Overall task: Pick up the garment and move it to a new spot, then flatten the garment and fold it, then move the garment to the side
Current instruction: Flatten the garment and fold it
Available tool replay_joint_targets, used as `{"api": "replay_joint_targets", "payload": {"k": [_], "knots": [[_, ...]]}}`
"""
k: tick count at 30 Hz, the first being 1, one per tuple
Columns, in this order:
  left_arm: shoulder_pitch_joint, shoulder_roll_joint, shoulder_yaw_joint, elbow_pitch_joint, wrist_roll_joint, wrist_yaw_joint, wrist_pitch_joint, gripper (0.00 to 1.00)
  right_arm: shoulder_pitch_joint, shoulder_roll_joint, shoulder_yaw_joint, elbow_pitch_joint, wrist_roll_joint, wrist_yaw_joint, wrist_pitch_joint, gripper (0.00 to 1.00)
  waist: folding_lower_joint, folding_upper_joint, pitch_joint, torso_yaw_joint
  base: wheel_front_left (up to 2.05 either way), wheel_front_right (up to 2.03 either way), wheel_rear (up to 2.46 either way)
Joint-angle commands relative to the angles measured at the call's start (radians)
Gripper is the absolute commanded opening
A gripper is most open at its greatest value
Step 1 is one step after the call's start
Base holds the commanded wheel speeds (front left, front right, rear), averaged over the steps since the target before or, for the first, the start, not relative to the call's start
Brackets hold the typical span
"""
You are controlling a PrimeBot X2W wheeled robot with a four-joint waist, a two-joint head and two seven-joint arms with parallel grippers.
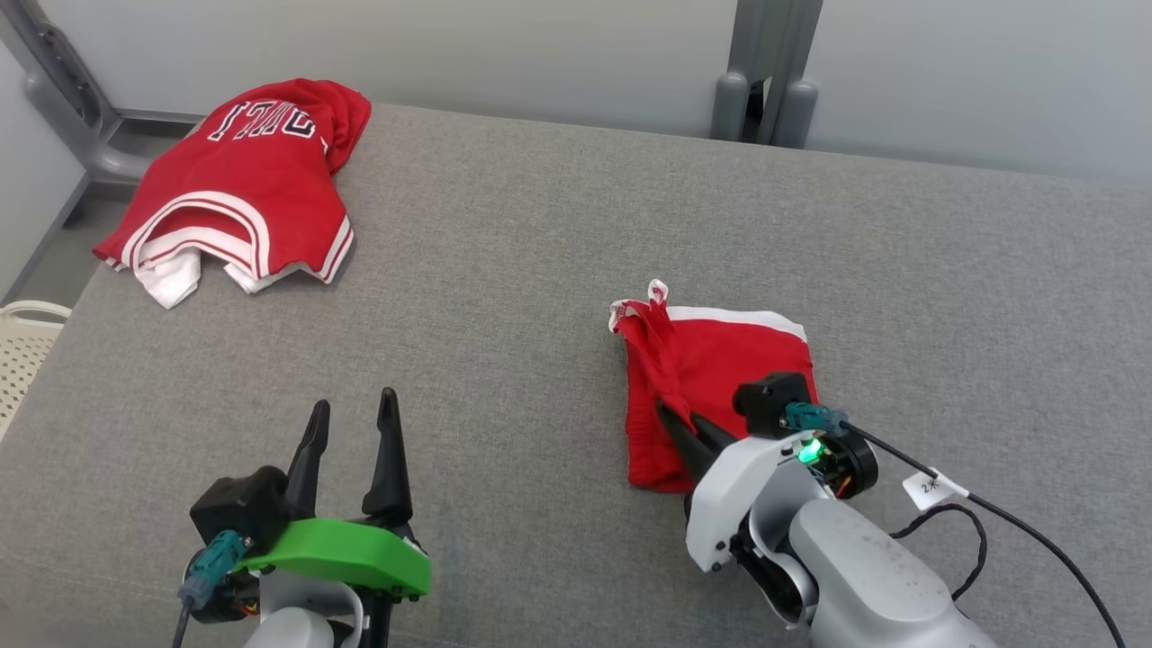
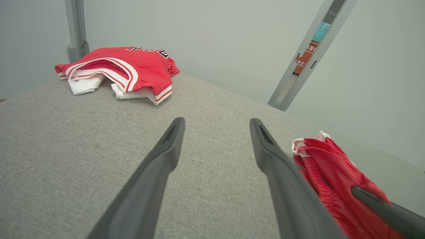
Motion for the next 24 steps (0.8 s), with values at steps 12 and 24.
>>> {"api": "replay_joint_targets", "payload": {"k": [12, 24], "knots": [[0.028, -0.005, -0.002, 0.004, -0.004, -0.002, -0.002, 1.0, -0.018, -0.005, 0.107, 0.049, 0.031, -0.001, -0.09, 1.0, 0.0, 0.0, -0.012, -0.022, 0.0, 0.0, 0.0], [0.036, -0.011, -0.014, 0.007, -0.002, 0.0, -0.002, 1.0, 0.012, -0.005, 0.077, -0.014, 0.016, -0.001, -0.14, 1.0, 0.0, 0.0, -0.017, -0.053, 0.0, 0.0, 0.0]]}}
